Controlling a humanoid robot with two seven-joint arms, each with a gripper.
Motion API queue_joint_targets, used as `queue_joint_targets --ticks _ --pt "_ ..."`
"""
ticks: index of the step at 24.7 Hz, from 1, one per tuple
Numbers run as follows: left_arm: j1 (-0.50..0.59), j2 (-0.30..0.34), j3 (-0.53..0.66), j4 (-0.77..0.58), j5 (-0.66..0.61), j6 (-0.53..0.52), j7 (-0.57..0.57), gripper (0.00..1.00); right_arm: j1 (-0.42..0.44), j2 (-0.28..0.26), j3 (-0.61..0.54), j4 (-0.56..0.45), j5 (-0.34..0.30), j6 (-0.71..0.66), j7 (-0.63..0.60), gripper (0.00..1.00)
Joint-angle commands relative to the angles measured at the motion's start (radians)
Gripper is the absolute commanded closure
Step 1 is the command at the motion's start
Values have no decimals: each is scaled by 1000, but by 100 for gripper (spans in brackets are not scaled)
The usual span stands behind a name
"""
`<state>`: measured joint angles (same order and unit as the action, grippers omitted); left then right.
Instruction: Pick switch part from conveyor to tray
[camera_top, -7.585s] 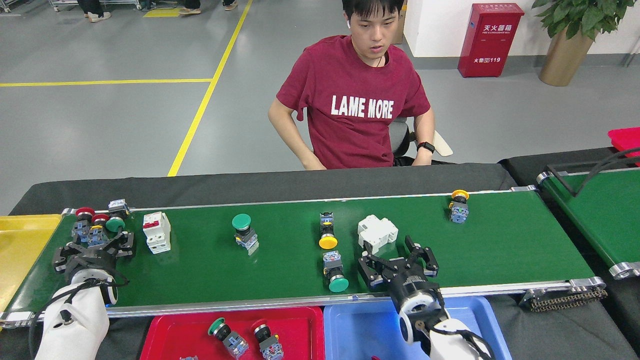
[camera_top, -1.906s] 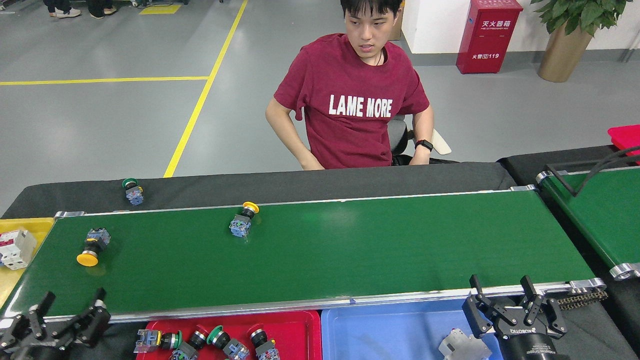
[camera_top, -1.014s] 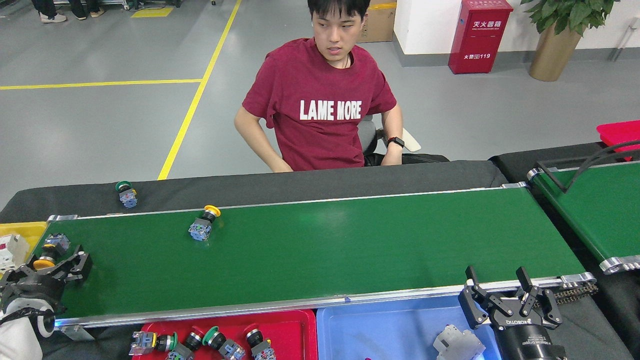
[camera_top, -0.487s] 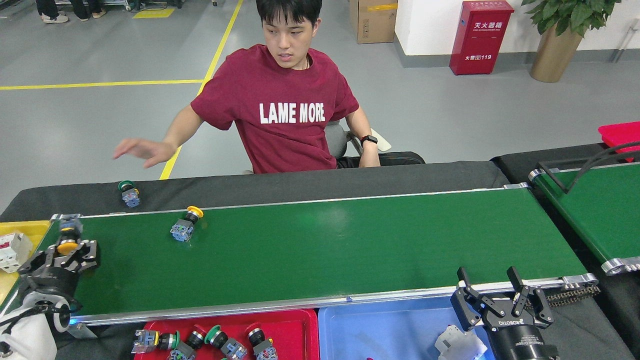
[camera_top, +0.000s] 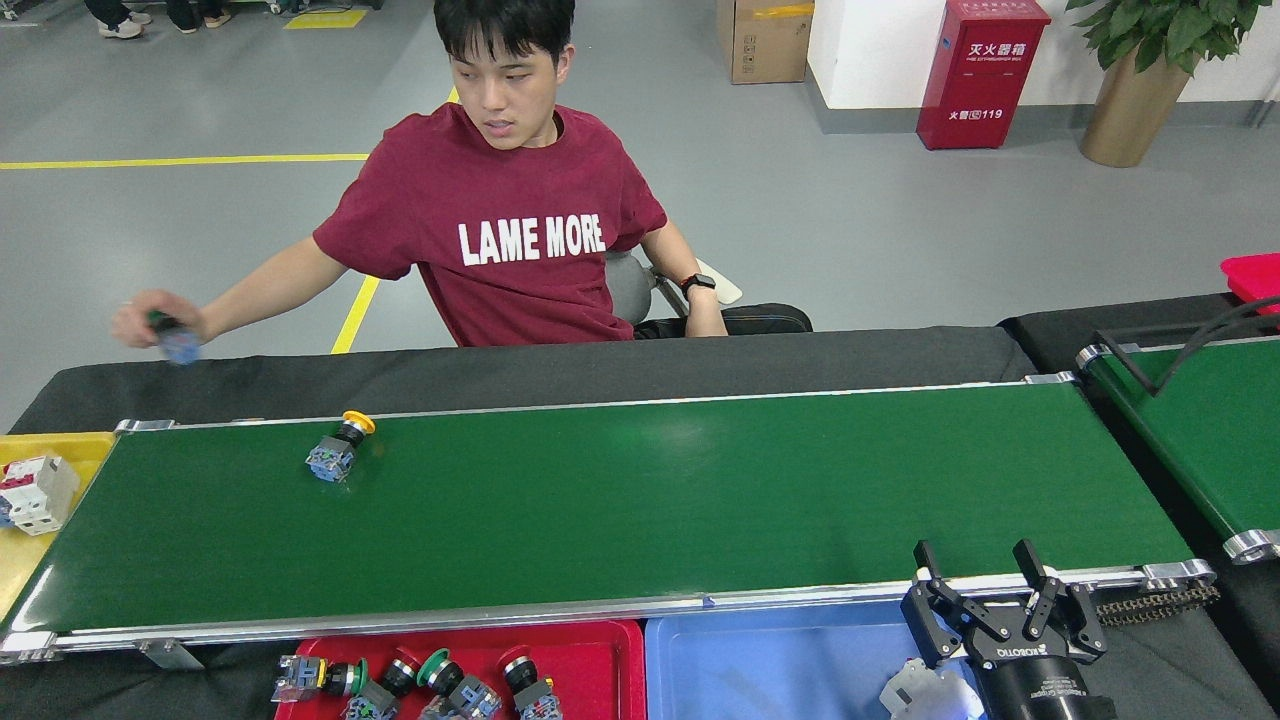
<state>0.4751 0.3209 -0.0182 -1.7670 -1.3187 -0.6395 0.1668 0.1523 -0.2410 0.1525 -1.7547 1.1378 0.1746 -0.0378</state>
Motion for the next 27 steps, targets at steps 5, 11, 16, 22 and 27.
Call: queue_joint_targets --ticks 5,11,16,22,27 --pt "-32 -25 182 -9 26 83 -3 0 -4 2 -4 -14 2 2 -7 1" --pt "-158 -22 356 170 39 317 -9 0 -4 0 -4 -14 2 0 -10 1" --pt "-184 -19 348 196 35 314 -44 0 6 0 -4 -14 2 0 -11 1" --pt "-386 40 343 359 29 245 -93 0 7 -1 -4 -14 2 0 -13 1" --pt "-690 129 224 722 15 182 -81 0 7 -1 -4 -14 2 0 -14 1"
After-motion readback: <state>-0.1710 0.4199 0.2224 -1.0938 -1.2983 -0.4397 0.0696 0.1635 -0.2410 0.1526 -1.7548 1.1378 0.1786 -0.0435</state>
